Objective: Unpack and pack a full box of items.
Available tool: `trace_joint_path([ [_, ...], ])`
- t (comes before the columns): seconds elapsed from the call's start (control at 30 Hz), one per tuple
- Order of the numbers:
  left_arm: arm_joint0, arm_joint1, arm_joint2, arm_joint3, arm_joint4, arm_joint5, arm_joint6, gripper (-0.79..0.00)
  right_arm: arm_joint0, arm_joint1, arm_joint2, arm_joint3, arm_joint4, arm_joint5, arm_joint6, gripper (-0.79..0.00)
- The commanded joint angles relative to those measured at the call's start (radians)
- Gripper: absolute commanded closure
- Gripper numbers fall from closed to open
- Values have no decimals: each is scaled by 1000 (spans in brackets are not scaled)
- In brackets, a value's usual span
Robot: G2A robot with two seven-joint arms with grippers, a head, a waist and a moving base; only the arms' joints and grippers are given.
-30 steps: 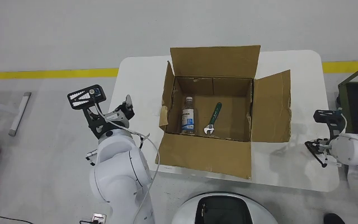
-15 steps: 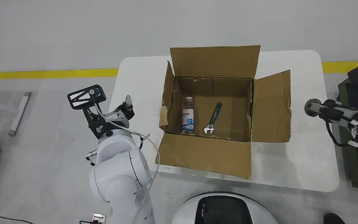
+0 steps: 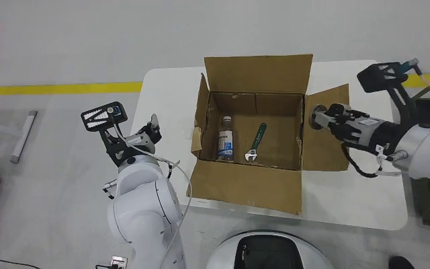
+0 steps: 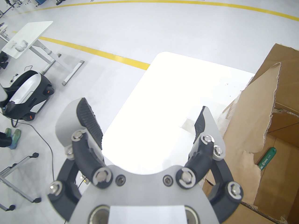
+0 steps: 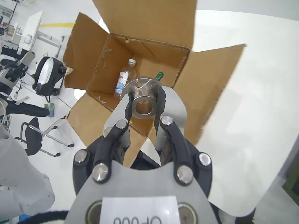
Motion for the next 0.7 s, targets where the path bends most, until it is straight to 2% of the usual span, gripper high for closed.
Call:
trace_joint_path([
  [0.0,0,0,0,0,0,0,0,-785,15,-1,-79,0,-35,22,-8,0],
  [0.1,0,0,0,0,0,0,0,-785,22,-4,-188,23,-116,62,-42,0],
  [0.37,0,0,0,0,0,0,0,-785,91,-34,-467,230,-301,175,-155,0],
  [0.67,0,0,0,0,0,0,0,-785,157,-71,-603,425,-407,231,-211,0],
])
